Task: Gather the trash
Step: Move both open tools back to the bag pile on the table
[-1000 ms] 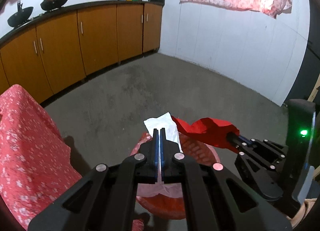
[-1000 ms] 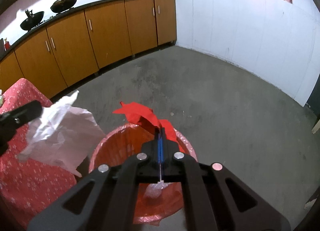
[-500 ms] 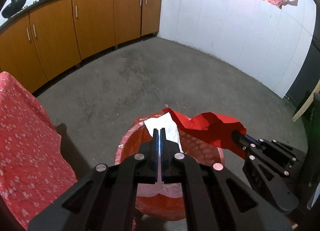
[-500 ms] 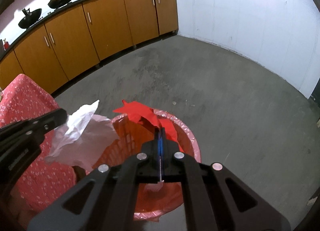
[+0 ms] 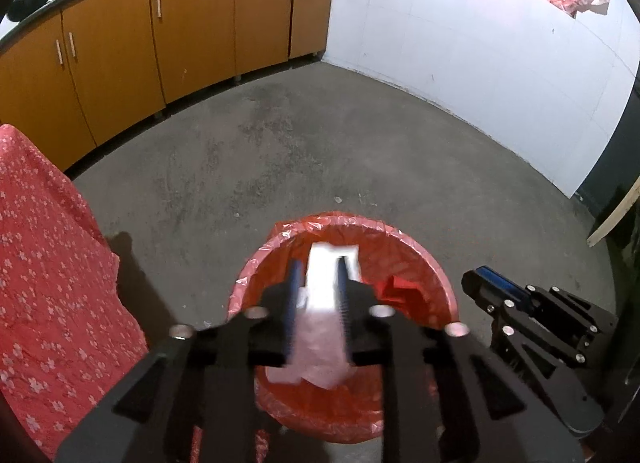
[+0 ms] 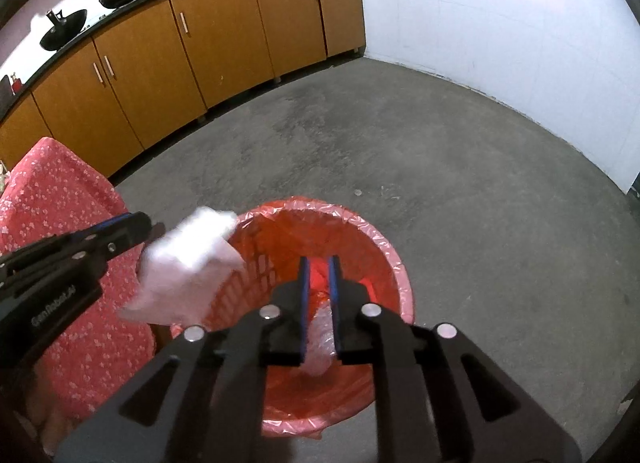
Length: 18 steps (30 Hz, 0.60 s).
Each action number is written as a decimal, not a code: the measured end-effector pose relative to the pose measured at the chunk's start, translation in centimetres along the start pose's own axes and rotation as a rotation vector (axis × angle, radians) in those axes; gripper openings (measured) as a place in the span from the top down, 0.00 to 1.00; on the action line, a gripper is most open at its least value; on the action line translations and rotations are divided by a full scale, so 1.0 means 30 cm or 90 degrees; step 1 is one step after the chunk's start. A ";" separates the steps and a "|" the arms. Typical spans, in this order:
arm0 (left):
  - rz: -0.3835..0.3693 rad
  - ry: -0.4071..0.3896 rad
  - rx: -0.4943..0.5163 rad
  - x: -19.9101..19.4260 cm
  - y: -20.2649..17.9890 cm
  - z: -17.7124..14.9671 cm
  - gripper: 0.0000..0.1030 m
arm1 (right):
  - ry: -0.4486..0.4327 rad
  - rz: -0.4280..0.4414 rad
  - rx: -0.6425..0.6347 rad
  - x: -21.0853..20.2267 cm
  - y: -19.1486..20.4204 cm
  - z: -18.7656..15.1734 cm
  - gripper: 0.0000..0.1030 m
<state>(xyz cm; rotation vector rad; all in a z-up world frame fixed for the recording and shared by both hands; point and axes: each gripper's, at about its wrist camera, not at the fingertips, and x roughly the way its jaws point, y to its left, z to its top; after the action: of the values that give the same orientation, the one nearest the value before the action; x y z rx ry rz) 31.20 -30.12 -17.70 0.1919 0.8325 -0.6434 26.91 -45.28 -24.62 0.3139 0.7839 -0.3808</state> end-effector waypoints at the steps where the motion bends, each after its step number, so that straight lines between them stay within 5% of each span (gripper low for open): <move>1: 0.000 -0.002 -0.002 -0.003 0.001 0.001 0.71 | -0.001 -0.001 0.000 -0.002 -0.003 0.000 0.88; 11: 0.008 -0.055 -0.042 -0.164 0.069 0.045 0.71 | -0.039 -0.004 -0.018 -0.070 0.027 0.051 0.88; 15: 0.025 -0.091 -0.069 -0.303 0.146 0.071 0.70 | -0.077 0.024 -0.060 -0.160 0.129 0.113 0.80; 18: 0.058 -0.127 -0.095 -0.446 0.245 0.065 0.60 | -0.104 0.069 -0.085 -0.244 0.242 0.162 0.71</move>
<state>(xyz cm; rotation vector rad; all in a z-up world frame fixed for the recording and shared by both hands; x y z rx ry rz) 30.19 -18.97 -7.15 0.0294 0.6715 -0.5040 28.41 -39.27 -15.04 0.1963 0.6251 -0.2475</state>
